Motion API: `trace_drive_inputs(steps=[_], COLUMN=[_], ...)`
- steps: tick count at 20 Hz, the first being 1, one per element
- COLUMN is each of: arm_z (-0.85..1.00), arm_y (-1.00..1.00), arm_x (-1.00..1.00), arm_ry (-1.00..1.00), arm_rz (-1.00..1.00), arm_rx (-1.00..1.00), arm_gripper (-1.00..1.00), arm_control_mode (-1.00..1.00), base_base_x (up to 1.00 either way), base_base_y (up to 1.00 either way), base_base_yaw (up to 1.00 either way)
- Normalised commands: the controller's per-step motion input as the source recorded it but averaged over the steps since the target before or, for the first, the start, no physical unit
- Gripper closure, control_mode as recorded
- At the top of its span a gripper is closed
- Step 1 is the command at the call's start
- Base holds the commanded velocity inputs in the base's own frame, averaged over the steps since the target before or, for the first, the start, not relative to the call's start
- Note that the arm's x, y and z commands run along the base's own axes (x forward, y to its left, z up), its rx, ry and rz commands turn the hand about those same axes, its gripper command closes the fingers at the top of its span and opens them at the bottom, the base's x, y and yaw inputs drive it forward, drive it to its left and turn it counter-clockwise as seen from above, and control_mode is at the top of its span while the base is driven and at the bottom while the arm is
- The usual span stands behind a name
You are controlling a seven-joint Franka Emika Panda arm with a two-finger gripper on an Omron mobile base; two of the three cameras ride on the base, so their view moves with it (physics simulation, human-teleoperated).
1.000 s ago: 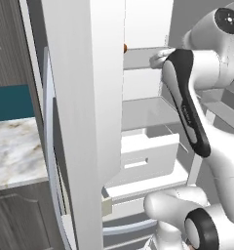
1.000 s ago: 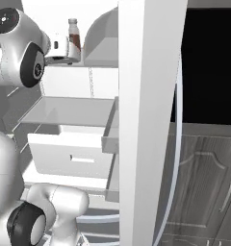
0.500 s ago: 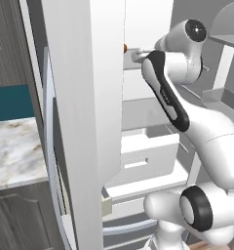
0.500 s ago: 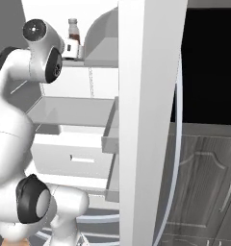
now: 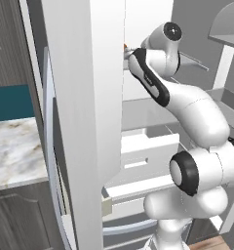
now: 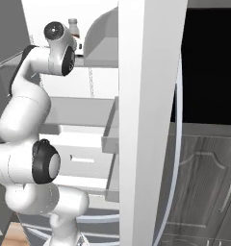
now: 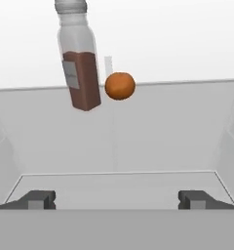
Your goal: Pick the two tangerines from the fridge and place them on the plate next to the blender to make a fruit smoothie.
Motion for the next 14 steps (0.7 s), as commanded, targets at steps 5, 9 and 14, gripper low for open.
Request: trace_drive_inputs(steps=[5, 9, 14], arm_z=[-0.01, -0.11, -0.07], arm_y=[0.05, 0.00, 0.03], arm_x=[0.21, 0.32, 0.57], arm_ry=[0.08, 0.00, 0.00], arm_rz=[0.00, 0.00, 0.00], arm_rx=[0.00, 0.00, 0.00], arm_gripper=[-1.00, -1.00, -1.00], arm_control_mode=[-1.00, -1.00, -1.00], base_base_x=[0.00, 0.00, 0.00], base_base_y=[0.00, 0.00, 0.00], base_base_yaw=[0.00, 0.00, 0.00])
